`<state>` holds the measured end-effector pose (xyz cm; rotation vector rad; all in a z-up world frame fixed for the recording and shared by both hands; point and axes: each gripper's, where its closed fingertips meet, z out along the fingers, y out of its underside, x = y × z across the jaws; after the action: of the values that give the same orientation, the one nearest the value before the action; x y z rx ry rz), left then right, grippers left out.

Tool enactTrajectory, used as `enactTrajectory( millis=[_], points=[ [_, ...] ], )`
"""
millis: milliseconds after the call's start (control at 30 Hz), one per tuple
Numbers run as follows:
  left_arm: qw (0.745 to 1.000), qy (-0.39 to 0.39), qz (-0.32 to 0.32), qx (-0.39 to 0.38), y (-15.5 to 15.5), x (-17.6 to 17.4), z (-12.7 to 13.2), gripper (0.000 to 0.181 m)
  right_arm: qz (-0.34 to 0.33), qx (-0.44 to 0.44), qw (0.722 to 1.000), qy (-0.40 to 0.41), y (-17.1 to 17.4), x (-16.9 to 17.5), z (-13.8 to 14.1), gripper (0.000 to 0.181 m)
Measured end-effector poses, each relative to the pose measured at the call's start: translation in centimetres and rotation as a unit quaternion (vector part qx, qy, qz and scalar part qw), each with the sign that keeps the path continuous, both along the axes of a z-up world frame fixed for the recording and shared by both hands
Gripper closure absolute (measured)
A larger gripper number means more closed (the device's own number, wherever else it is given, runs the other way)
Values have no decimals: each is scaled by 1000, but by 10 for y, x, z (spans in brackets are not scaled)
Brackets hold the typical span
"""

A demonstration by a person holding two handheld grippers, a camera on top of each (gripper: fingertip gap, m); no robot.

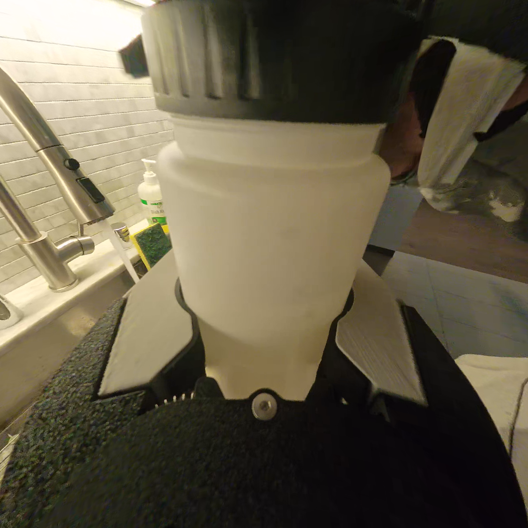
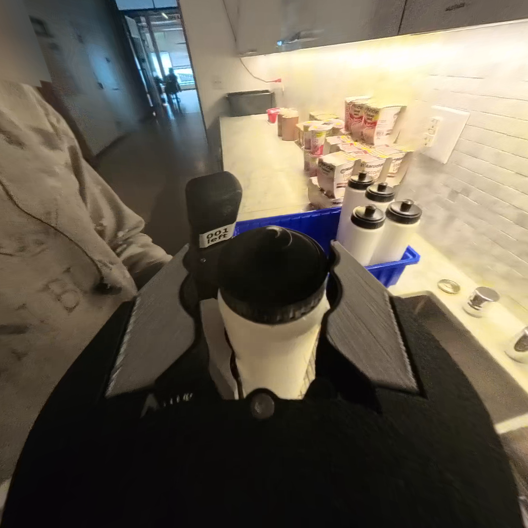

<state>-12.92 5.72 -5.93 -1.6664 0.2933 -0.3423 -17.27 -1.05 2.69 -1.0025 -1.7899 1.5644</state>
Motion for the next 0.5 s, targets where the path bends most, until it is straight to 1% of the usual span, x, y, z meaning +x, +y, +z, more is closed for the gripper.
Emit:
enactTrajectory(
  millis=[67, 100, 267, 333, 400, 500],
  points=[
    [1000, -2, 6, -1, 2, -2, 0, 80, -40, 3, 999, 20, 6, -8, -1, 101],
    [1000, -1, 10, -2, 3, -4, 0, 80, -62, 7, 998, 31, 10, -9, -3, 103],
    [1000, -19, 22, -10, 9, -9, -5, 80, -199, 41, 977, 63, 27, -7, -12, 103],
    [999, -17, 26, -12, 11, -10, -6, 79, -240, 32, 968, 68, 31, 0, -13, 105],
    [999, -12, 31, -13, 14, -12, -7, 79, -266, 23, 961, 68, 31, 10, -13, 105],
    [999, -10, 31, -12, 18, -12, -7, 79, -261, 9, 963, 67, 27, 27, -11, 107]
  ],
)
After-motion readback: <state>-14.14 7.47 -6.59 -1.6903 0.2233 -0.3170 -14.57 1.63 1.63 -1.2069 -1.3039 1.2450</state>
